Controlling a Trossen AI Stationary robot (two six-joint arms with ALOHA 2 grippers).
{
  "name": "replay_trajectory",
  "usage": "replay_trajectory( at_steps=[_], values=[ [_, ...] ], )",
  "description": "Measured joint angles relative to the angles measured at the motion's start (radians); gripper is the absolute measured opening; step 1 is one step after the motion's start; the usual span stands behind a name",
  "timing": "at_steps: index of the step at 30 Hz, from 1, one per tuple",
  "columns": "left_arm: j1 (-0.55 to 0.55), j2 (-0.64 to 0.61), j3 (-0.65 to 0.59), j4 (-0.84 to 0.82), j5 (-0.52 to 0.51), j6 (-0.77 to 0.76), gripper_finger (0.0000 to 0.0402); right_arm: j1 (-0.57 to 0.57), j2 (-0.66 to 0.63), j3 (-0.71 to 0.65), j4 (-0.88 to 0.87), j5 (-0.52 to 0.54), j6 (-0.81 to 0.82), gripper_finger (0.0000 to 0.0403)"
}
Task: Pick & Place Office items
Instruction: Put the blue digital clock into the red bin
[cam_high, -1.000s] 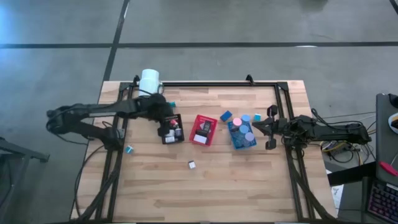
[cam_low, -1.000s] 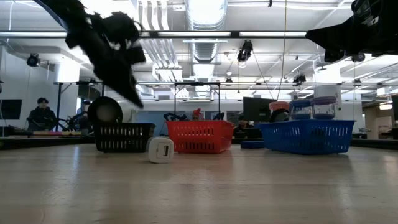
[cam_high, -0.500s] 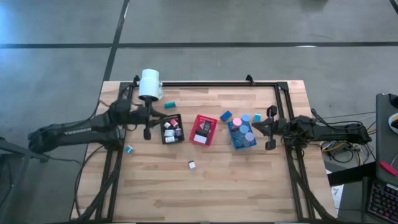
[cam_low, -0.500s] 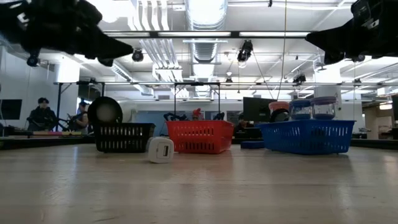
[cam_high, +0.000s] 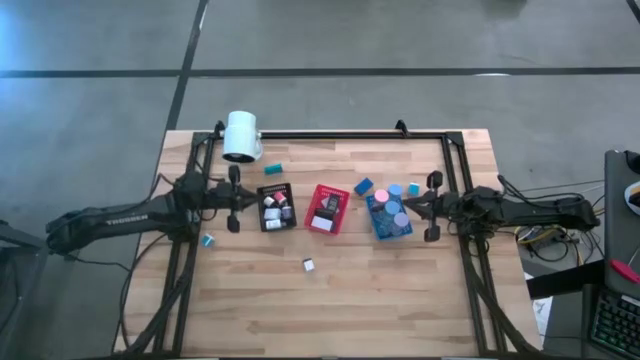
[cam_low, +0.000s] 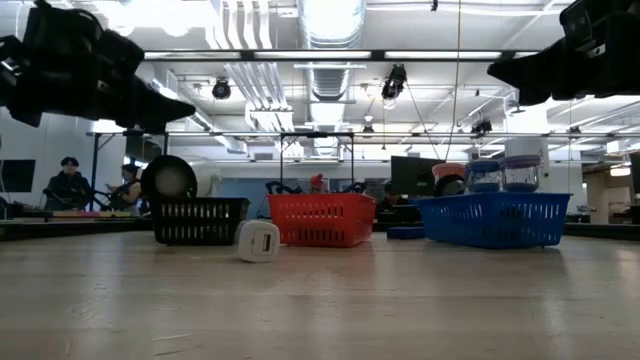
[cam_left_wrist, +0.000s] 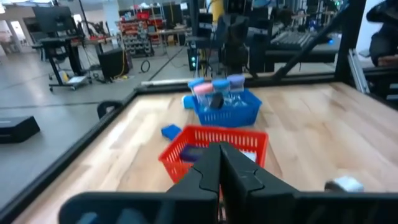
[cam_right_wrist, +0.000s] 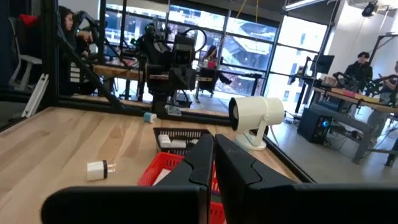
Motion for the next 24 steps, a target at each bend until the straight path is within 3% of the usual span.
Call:
replay_trajectory(
  at_steps=[24],
  values=[
    [0.014, -0.006, -0.069, 0.066, 0.004, -0.017, 0.0012, 0.000, 0.109, -0.001, 0.034, 0.002, 0.087, 0.0013]
  ],
)
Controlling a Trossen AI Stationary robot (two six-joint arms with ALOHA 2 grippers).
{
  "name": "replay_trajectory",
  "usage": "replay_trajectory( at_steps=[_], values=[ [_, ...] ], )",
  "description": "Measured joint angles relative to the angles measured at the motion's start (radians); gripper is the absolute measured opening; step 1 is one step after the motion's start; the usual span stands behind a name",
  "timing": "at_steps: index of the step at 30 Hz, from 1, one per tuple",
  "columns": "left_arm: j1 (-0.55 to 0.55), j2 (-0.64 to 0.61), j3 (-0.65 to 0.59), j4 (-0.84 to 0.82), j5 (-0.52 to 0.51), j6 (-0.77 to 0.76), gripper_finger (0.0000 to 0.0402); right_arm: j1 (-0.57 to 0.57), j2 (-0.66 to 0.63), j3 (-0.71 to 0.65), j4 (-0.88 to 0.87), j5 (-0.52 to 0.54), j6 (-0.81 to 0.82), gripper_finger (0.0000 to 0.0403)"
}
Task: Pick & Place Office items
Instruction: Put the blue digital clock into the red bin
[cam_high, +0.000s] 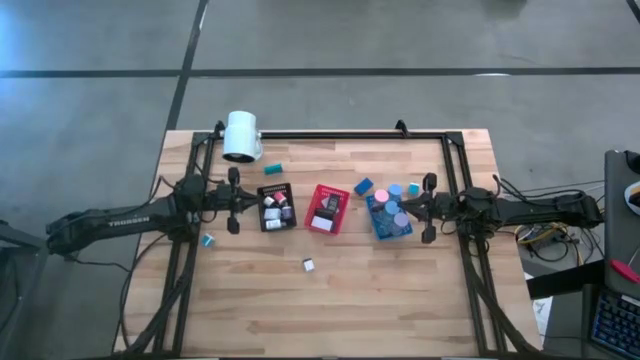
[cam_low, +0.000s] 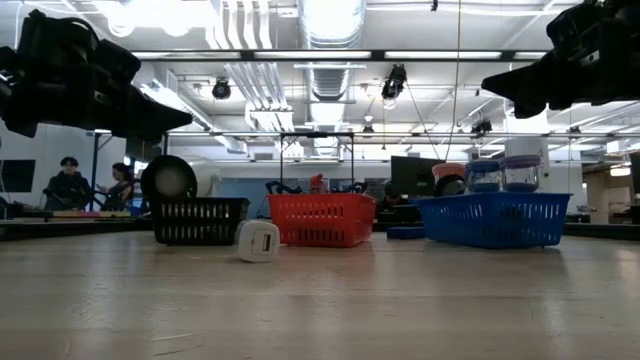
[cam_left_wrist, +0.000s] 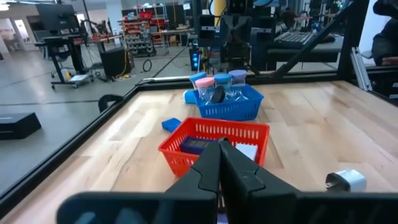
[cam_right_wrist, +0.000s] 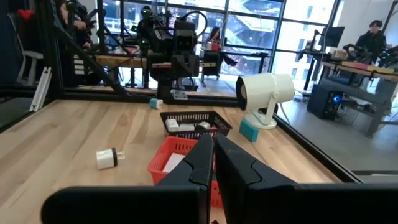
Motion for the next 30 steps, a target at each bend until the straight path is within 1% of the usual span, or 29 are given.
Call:
replay_trajectory(
  at_steps=[6, 14, 16, 20, 23, 27, 30],
  values=[
    [0.000, 0.000, 0.000, 0.000, 0.000, -0.007, 0.0011, 0.000, 0.000, 0.000, 0.002, 0.006, 0.003, 0.0013],
    [0.000, 0.000, 0.000, -0.001, -0.001, -0.013, 0.0010, 0.000, 0.026, 0.003, 0.008, 0.088, 0.044, 0.0013],
    [0.000, 0.000, 0.000, -0.001, -0.001, -0.015, 0.0010, 0.000, 0.040, 0.034, -0.012, 0.114, 0.076, 0.0013],
    [0.000, 0.000, 0.000, 0.000, -0.003, -0.017, 0.0012, 0.000, 0.098, 0.172, -0.136, 0.176, 0.086, 0.0013],
    [0.000, 0.000, 0.000, 0.001, -0.003, -0.018, 0.0010, -0.008, 0.172, 0.331, -0.337, 0.189, 0.076, 0.0013],
    [0.000, 0.000, 0.000, 0.001, -0.003, -0.019, 0.0008, -0.043, 0.323, 0.578, -0.642, 0.192, 0.083, 0.0013],
    [0.000, 0.000, 0.000, 0.001, -0.003, -0.023, 0.0010, -0.080, 0.460, 0.750, -0.802, 0.188, 0.083, 0.0013]
  ],
)
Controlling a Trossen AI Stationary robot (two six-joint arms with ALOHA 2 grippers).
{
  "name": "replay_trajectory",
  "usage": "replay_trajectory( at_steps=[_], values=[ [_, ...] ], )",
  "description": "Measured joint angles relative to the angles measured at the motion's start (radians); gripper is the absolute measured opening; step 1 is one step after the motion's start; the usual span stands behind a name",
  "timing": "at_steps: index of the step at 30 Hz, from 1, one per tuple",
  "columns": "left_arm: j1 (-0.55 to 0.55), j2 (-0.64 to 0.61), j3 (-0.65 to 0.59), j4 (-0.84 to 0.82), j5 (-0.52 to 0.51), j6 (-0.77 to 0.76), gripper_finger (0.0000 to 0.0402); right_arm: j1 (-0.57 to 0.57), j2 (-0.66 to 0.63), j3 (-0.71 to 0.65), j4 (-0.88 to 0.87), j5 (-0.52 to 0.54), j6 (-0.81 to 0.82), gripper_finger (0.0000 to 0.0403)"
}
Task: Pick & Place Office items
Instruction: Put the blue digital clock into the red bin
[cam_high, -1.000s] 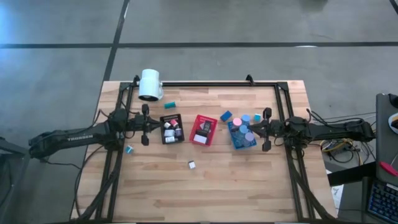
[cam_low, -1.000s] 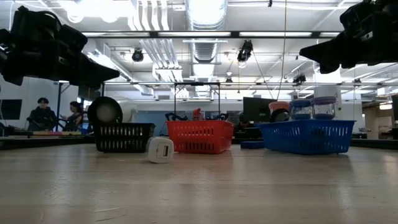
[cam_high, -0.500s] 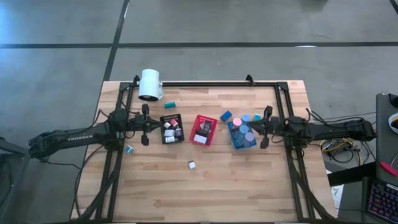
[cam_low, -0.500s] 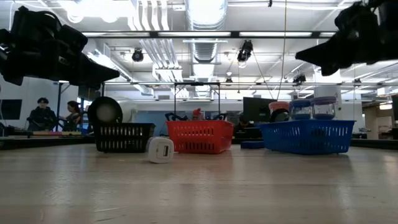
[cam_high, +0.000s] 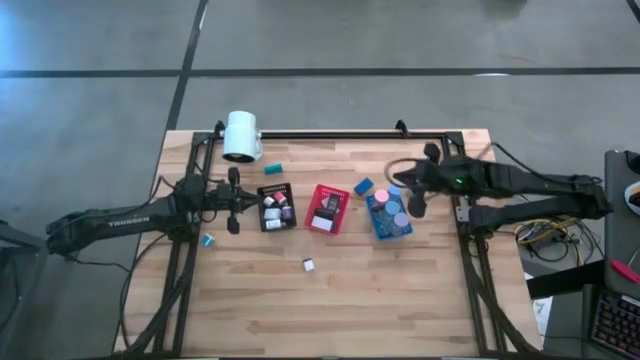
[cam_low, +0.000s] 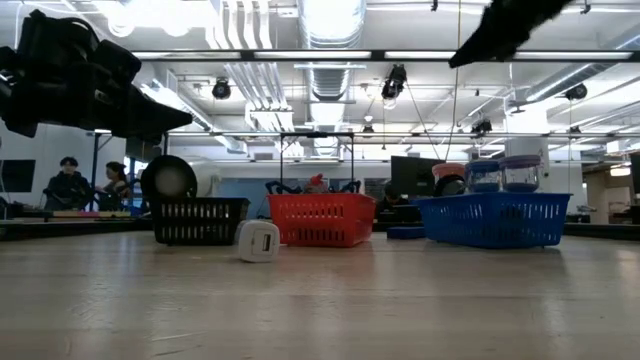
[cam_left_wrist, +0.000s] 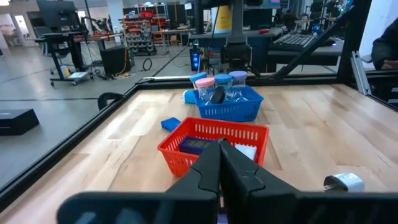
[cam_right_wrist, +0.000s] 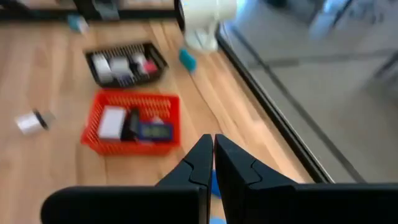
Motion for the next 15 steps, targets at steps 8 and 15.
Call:
replay_trajectory(
  at_steps=[8, 15],
  values=[
    [0.000, 0.000, 0.000, 0.000, 0.000, -0.003, 0.0008, -0.142, 0.401, 0.434, -0.438, -0.046, -0.051, 0.0013],
    [0.000, 0.000, 0.000, 0.000, 0.001, 0.004, 0.0013, -0.221, 0.749, 0.740, -0.687, -0.181, -0.166, 0.0013]
  ],
)
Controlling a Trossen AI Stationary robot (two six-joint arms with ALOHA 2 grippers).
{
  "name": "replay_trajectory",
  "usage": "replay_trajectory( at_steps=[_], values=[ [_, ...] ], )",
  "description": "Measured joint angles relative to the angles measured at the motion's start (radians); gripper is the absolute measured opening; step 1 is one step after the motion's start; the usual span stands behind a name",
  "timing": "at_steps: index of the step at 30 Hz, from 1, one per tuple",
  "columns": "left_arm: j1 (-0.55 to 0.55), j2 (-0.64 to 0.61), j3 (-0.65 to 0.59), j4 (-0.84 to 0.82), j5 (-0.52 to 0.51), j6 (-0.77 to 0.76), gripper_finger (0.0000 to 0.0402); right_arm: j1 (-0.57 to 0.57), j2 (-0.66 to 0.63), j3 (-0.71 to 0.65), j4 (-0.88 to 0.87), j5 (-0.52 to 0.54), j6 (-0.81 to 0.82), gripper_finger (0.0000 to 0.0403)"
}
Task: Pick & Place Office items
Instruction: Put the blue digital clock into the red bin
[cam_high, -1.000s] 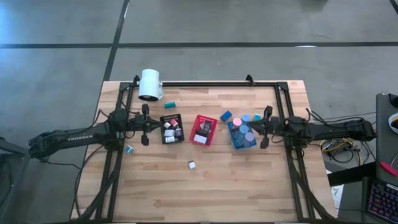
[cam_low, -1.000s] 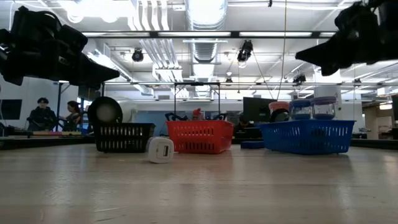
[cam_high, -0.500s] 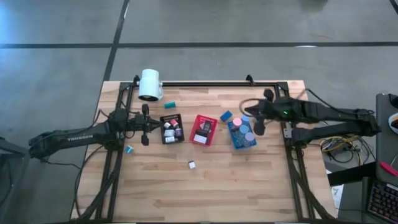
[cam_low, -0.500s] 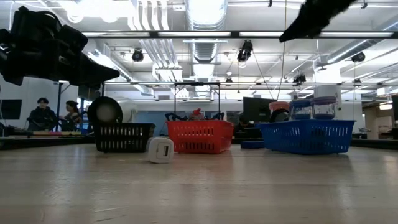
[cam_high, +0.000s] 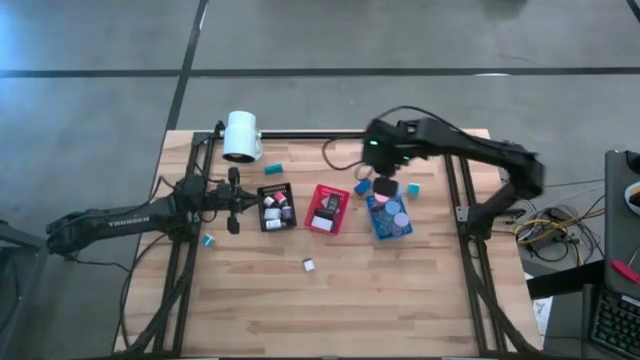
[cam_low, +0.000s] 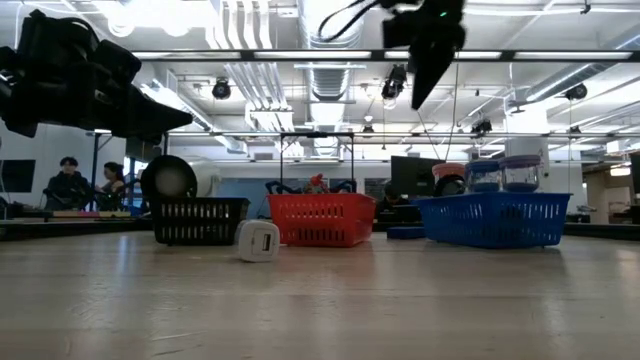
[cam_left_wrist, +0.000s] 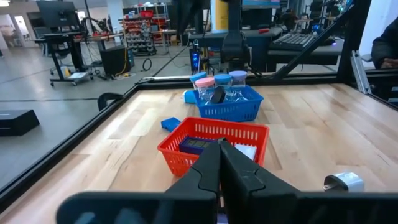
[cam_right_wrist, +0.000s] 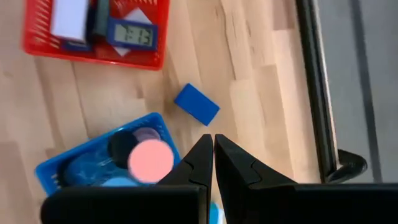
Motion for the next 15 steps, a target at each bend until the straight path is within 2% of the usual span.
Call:
replay_trajectory(
  at_steps=[4, 7, 10, 15],
  values=[
    [0.000, 0.000, 0.000, 0.000, 0.000, 0.001, 0.0011, -0.024, 0.172, 0.136, -0.081, -0.010, -0.003, 0.0013],
    [0.000, 0.000, 0.000, -0.001, 0.000, 0.001, 0.0010, -0.050, 0.284, 0.224, -0.162, -0.084, -0.028, 0.0026],
    [0.000, 0.000, 0.000, -0.007, 0.000, 0.002, 0.0011, -0.066, 0.372, 0.287, -0.222, -0.157, -0.093, 0.0061],
    [0.000, 0.001, 0.000, -0.031, 0.001, 0.012, 0.0010, -0.061, 0.485, 0.345, -0.226, -0.175, -0.188, 0.0143]
  ],
)
